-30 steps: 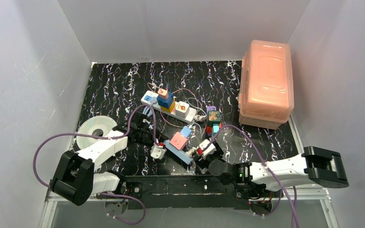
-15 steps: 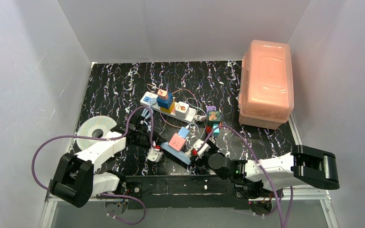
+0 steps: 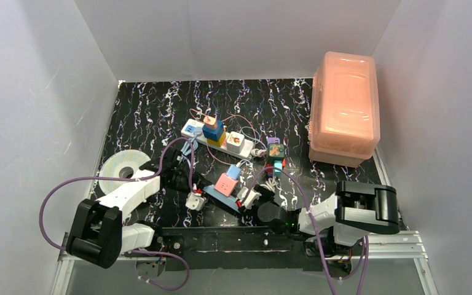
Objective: Pull the plug off the socket
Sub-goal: Remove the plug from the socket.
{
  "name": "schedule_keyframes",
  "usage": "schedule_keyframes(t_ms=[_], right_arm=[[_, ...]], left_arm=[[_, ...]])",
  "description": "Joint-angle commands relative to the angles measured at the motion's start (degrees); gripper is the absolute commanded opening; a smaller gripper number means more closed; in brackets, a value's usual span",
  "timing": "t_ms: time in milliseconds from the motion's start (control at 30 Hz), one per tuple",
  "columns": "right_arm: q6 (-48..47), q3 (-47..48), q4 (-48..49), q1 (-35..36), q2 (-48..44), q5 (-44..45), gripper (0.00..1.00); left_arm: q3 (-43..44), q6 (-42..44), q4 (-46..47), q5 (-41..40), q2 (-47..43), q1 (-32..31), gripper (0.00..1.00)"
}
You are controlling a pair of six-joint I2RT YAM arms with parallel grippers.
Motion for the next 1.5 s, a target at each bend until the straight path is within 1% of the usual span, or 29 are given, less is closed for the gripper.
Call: schedule_keyframes(t_ms=[0, 100, 233, 267, 300, 333, 367, 433, 500, 567, 800, 867, 1033, 1100, 1133, 1167, 1200, 1233, 1400, 1467], right_arm=[[-6.8, 1.7, 16.9, 0.4, 4.6, -0.2, 0.64], [-7.0, 2.6, 16.1, 0.6, 3.5, -2.9, 0.49], [-4.0, 3.2, 10.8, 1.5, -0.3, -7.3, 0.31], [-3.6, 3.3, 9.7, 2.0, -1.1, -7.7, 0.28], [-3.3, 3.3, 8.9, 2.6, -1.7, -7.5, 0.25], [-3.1, 3.1, 8.7, 3.3, -2.2, -7.2, 0.24], [-2.8, 3.0, 8.7, 3.9, -2.6, -6.7, 0.23], [-2.6, 3.0, 8.9, 5.5, -2.8, -5.3, 0.21], [-2.4, 3.3, 10.0, 7.2, -2.1, -3.6, 0.17], [-2.1, 3.9, 11.1, 8.4, -0.9, -1.8, 0.15], [-1.2, 4.7, 14.4, 10.6, 1.7, 3.1, 0.12], [-0.9, 4.5, 14.7, 10.9, 1.7, 3.7, 0.11], [-0.6, 3.7, 15.9, 11.0, 0.2, 4.7, 0.1], [-0.1, 3.3, 16.3, 11.1, -0.7, 5.0, 0.1], [0.4, 3.0, 16.4, 11.0, -1.1, 4.8, 0.1], [1.2, 2.8, 16.4, 10.9, -1.4, 4.5, 0.1], [1.9, 2.6, 16.5, 11.0, -1.7, 4.2, 0.1], [2.6, 2.3, 16.6, 10.9, -2.0, 3.8, 0.1], [2.8, 2.2, 17.1, 10.9, -2.2, 3.0, 0.1], [2.3, 2.4, 17.0, 11.0, -2.5, 3.0, 0.1]], left_arm=[[1.3, 5.5, -10.1, 11.4, -0.7, -0.1, 0.0], [2.5, 8.8, -13.0, 11.8, 0.5, -0.1, 0.0], [3.7, 11.7, -14.3, 13.1, 2.3, -0.2, 0.0], [3.8, 12.2, -14.4, 13.2, 2.7, -0.2, 0.02], [3.9, 12.7, -14.6, 13.4, 2.9, -0.4, 0.17], [4.0, 13.3, -15.0, 13.5, 3.3, -0.5, 0.35], [4.1, 14.5, -15.9, 13.6, 3.7, -0.5, 0.4], [4.2, 16.8, -17.2, 13.6, 4.3, -0.8, 0.45], [4.1, 18.5, -18.3, 13.4, 4.7, -1.4, 0.54], [4.1, 19.1, -19.0, 13.0, 4.9, -2.0, 0.55], [4.3, 19.2, -21.8, 10.3, 5.0, -2.5, 0.48], [4.1, 19.1, -21.9, 10.2, 4.8, -2.5, 0.45], [3.9, 18.9, -22.3, 8.8, 4.9, -2.5, 0.3], [4.2, 18.8, -22.6, 8.6, 5.5, -2.5, 0.29], [4.3, 19.2, -22.7, 8.9, 5.9, -2.5, 0.3], [4.4, 19.7, -22.7, 9.2, 6.5, -2.5, 0.35], [4.4, 20.5, -22.7, 9.5, 7.2, -2.5, 0.45], [4.6, 20.9, -22.7, 9.6, 7.9, -2.6, 0.51], [7.1, 19.7, -23.3, 8.5, 11.5, -3.1, 0.61], [8.0, 20.3, -24.2, 8.1, 12.8, -3.2, 0.61]])
